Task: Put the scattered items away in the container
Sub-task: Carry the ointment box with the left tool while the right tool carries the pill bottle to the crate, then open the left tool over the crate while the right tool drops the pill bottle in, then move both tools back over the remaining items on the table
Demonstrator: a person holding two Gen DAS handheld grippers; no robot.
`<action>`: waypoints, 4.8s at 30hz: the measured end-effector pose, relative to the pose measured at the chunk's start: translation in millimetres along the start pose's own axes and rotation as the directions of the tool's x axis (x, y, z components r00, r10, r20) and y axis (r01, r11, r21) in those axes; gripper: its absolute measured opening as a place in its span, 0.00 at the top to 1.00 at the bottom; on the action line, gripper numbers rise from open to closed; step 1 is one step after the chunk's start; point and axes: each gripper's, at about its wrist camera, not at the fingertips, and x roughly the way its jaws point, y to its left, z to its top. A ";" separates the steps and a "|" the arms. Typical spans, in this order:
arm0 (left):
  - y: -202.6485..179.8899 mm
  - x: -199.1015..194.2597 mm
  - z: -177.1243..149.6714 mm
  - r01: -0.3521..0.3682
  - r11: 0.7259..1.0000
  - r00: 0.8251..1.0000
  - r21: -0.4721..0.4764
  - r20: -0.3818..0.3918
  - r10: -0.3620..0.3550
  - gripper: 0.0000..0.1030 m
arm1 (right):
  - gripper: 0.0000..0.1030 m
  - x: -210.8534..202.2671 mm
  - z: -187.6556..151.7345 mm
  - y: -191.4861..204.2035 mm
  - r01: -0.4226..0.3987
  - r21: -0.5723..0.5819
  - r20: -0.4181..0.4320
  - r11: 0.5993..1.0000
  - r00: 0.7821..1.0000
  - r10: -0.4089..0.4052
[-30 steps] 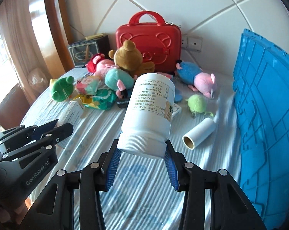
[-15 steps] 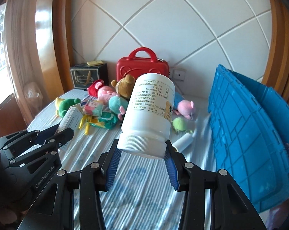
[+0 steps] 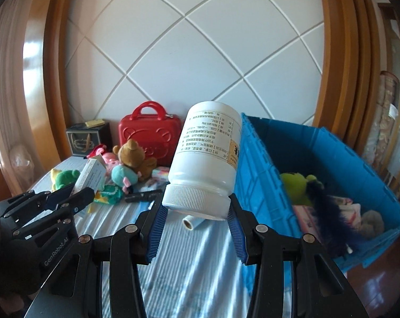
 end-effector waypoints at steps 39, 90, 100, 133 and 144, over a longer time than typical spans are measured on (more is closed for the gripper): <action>-349.0 145.5 43.3 0.028 0.990 0.964 0.137 -0.267 0.010 0.67 | 0.57 90.2 -48.4 -380.9 0.060 0.032 -0.235 0.998 0.971 -0.051; -169.3 1.2 14.6 -0.170 0.981 0.985 -0.093 -0.045 0.167 0.27 | 0.00 11.4 -24.8 -268.1 -0.040 0.023 -0.018 0.999 0.999 0.041; -25.0 -58.4 -21.6 -0.184 0.976 0.983 -0.118 -0.038 0.181 0.27 | 0.00 -9.9 -16.7 -104.3 -0.090 -0.033 0.012 0.995 0.996 0.091; 157.6 58.8 -56.5 -0.302 0.944 0.918 -0.134 -0.306 0.251 0.27 | 0.00 162.5 -37.5 110.0 -0.221 -0.076 -0.294 0.972 0.937 0.190; 185.4 180.8 -78.9 -0.217 0.972 0.881 -0.093 -0.448 0.153 0.27 | 0.00 260.4 -60.5 79.7 -0.086 0.027 -0.432 0.996 0.897 0.089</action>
